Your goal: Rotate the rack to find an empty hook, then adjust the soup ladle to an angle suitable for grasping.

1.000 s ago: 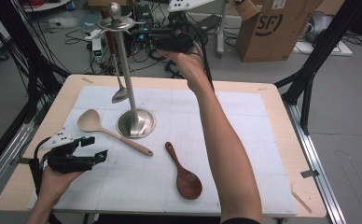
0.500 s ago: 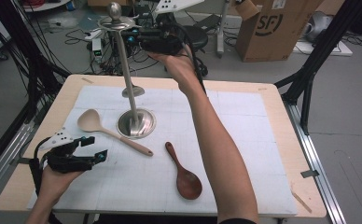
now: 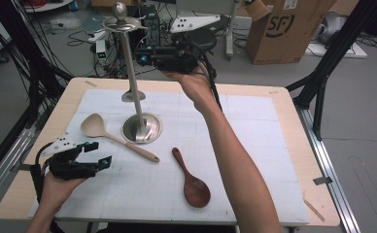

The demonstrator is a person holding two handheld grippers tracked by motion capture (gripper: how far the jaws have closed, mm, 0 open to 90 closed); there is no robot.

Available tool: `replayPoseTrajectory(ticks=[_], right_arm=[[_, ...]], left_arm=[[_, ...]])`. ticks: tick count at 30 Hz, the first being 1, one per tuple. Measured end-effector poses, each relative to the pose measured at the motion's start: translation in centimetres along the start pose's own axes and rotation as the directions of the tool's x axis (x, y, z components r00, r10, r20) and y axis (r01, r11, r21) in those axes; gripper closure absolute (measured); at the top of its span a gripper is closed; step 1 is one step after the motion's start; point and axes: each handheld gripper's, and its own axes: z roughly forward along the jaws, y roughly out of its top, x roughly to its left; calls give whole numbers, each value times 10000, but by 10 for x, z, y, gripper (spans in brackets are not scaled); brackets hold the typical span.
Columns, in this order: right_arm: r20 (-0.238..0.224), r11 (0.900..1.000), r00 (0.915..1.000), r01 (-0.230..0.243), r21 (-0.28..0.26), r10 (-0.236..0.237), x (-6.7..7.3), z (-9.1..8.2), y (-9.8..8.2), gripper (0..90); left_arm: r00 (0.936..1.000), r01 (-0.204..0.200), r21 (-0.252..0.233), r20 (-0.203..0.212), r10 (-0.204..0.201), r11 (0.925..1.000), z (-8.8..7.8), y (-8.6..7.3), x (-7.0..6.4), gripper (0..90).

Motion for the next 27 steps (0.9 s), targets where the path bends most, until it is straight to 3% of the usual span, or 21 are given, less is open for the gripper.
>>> replayPoseTrajectory(ticks=[19,27], right_arm=[[-14,9912,9940,-1088,758,1092,6,-1,-64,573],[132,9860,9945,-1052,1295,1043,16,4,-84,537]], left_arm=[[10000,-16,81,36,16,10000,2,0,-1,227],[10000,-26,94,9,26,10000,2,0,-2,227]])
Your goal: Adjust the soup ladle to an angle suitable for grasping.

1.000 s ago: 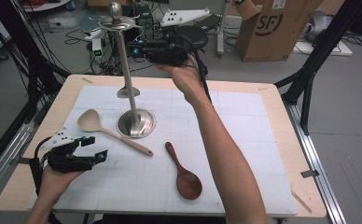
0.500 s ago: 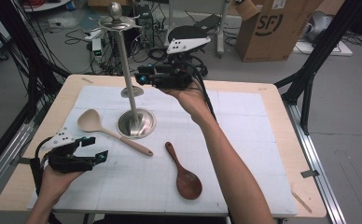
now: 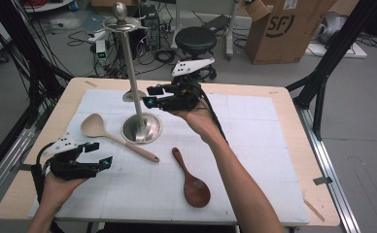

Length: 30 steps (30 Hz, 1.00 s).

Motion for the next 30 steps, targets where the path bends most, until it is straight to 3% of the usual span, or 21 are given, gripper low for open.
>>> replayPoseTrajectory(ticks=[20,30], right_arm=[[-23,9956,9994,-333,878,337,9,25,-62,475],[230,9898,9985,-521,1329,495,11,35,-89,447]], left_arm=[[10000,-47,64,-5,47,10000,0,0,-1,227],[10000,-42,72,-22,42,10000,0,0,-2,226]])
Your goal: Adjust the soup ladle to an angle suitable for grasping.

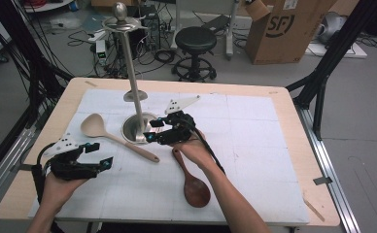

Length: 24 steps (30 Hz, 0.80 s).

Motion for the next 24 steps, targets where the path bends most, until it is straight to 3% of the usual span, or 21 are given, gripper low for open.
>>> replayPoseTrajectory(ticks=[7,24], right_arm=[[223,9998,9997,-116,136,113,-1,6,-12,441],[709,9924,9968,-441,1146,361,-3,34,-43,449]], left_arm=[[10000,-49,77,4,49,10000,1,0,0,225],[9999,-133,158,16,133,9998,3,0,-1,222]])
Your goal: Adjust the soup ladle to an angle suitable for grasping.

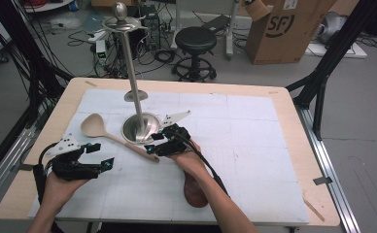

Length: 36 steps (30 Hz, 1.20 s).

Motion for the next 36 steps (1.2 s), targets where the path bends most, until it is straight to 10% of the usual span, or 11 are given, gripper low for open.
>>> replayPoseTrajectory(ticks=[36], right_arm=[[539,9842,9974,370,1729,-470,2,39,-22,559]], left_arm=[[9991,-349,704,-225,365,9969,8,-1,-5,148]])
